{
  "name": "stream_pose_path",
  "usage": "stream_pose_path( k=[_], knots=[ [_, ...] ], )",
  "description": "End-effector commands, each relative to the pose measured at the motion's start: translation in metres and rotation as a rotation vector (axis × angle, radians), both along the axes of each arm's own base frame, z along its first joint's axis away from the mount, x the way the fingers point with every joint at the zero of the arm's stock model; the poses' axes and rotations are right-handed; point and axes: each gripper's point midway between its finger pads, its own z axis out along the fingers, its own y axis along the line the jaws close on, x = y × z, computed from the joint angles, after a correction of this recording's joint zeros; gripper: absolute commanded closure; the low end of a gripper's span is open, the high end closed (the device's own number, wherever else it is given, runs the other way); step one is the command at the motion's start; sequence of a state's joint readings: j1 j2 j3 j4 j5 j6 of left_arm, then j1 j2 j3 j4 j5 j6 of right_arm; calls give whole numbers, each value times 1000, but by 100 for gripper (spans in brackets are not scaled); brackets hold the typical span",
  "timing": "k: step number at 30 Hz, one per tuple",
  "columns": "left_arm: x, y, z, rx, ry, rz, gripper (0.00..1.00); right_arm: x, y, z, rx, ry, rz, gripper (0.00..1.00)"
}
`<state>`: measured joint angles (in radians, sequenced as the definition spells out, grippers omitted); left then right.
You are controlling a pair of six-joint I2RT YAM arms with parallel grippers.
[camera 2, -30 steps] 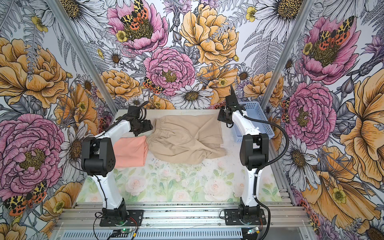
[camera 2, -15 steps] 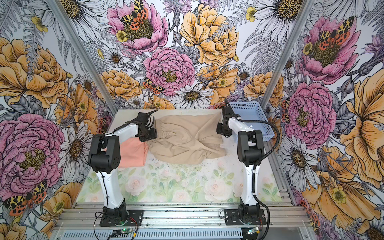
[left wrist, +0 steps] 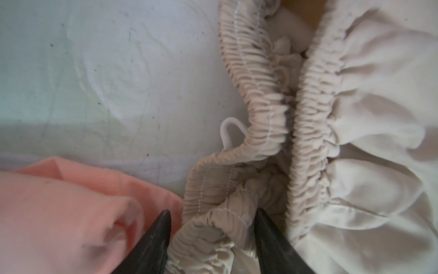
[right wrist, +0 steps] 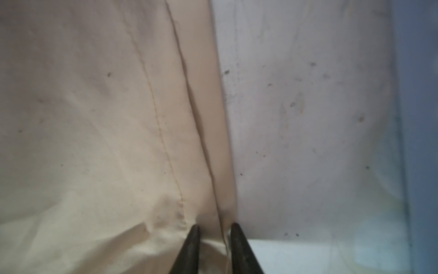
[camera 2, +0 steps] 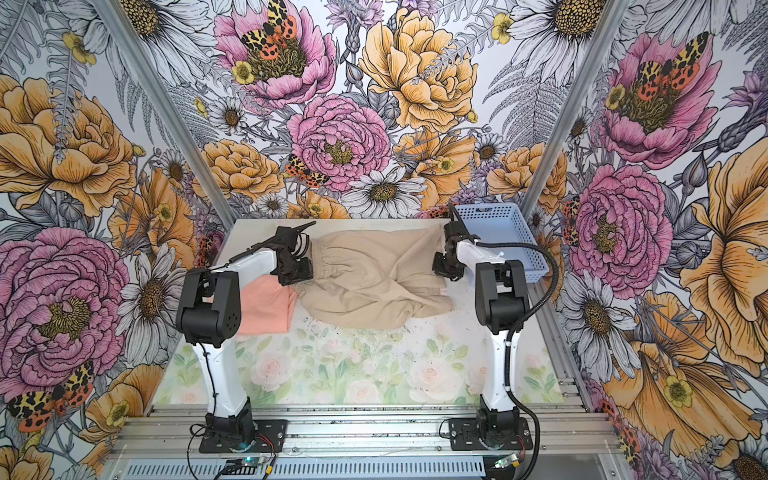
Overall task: Fold and stack the mixed laundry pile
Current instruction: 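Grasp the pants' waistband and leg hem with both grippers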
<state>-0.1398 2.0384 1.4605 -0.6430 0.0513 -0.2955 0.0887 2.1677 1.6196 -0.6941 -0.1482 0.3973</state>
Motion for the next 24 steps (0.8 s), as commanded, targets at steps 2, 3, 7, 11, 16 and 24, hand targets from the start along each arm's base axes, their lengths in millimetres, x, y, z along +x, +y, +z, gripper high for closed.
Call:
stream_pose_path(
  k=[2,3,7,11,16,24],
  knots=[
    [-8,8,-6,33,31,-1,46,-8,0,9,-17,-14,-5,89],
    [-9,9,-7,35,33,-2,47,-8,-2,10,-22,-19,-10,92],
    [-11,11,-9,40,44,0,51,-11,-10,16,-56,-30,-22,100],
    [-17,13,-11,44,60,2,60,-17,-24,26,-104,-47,-46,100],
    [-27,22,-14,51,80,18,68,-28,-44,35,-142,-55,-75,100],
    [-40,28,-20,48,105,29,74,-41,-63,44,-209,-39,-85,100]
  ],
)
